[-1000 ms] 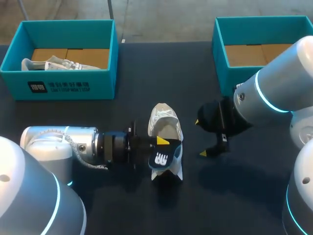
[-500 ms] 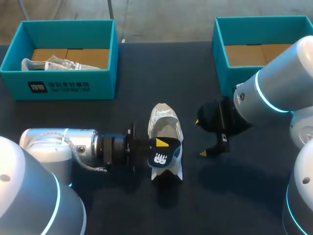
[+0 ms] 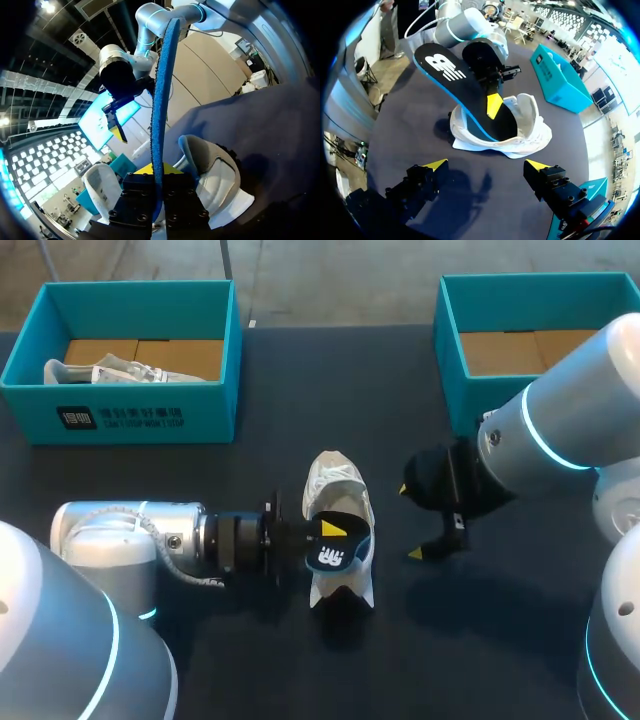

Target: Take the shoe out of the shoebox, open the shoe tongue, remove and reinsert the insole, then place the shoe into the shoebox

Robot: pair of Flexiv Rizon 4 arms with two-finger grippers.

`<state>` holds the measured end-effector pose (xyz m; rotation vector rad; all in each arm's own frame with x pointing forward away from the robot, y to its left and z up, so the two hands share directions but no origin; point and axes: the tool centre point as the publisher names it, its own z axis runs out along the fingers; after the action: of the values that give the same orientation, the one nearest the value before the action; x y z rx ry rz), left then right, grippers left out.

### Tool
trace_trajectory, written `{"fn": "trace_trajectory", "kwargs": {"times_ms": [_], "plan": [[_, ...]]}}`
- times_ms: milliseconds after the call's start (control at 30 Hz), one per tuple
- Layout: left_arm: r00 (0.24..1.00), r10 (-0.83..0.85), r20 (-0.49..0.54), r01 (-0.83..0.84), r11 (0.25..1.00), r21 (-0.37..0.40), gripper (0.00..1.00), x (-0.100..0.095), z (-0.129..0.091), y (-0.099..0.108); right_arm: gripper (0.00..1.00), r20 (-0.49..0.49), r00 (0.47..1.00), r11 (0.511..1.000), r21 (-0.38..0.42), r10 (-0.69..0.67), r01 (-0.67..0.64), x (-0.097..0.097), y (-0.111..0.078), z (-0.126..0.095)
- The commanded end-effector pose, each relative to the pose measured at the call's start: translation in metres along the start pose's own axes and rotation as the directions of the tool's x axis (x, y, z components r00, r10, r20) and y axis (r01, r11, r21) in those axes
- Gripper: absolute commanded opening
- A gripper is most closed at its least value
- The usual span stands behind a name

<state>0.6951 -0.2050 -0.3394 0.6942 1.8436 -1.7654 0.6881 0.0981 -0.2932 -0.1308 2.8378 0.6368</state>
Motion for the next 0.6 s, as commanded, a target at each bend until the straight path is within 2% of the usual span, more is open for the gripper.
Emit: {"fn": "trace_trajectory", "kwargs": {"times_ms": [33, 267, 300, 333, 533, 600], "plan": [[1.0, -0.004, -0.003, 0.004, 1.0, -0.005, 0.0, 0.001, 0.003, 0.007, 1.0, -0.001, 1.0, 1.0, -0.003, -0.002, 0.002, 0.001, -0.001, 0.0], [1.0, -0.017, -0.005, 0.017, 0.999, -0.03, 0.0, 0.005, 0.0, 0.011, 1.0, -0.001, 1.0, 1.0, -0.003, -0.002, 0.002, 0.001, -0.001, 0.0], [1.0, -0.014, -0.004, 0.014, 0.999, -0.03, 0.27, 0.004, 0.0, 0.008, 1.0, -0.001, 1.0, 1.0, -0.003, -0.002, 0.002, 0.001, -0.001, 0.0], [1.0, -0.006, 0.0, 0.006, 1.0, -0.021, 0.39, 0.003, 0.001, 0.005, 1.0, -0.001, 1.0, 1.0, -0.003, -0.002, 0.002, 0.001, -0.001, 0.0], [1.0, 0.029, 0.013, -0.029, 1.0, -0.004, 0.38, -0.005, 0.003, -0.01, 1.0, -0.001, 1.0, 1.0, -0.003, -0.002, 0.002, 0.001, -0.001, 0.0], [0.999, 0.036, 0.01, -0.036, 0.999, -0.002, 0.35, -0.006, 0.004, -0.013, 1.0, -0.001, 1.0, 1.0, -0.003, -0.002, 0.002, 0.001, -0.001, 0.0]]}}
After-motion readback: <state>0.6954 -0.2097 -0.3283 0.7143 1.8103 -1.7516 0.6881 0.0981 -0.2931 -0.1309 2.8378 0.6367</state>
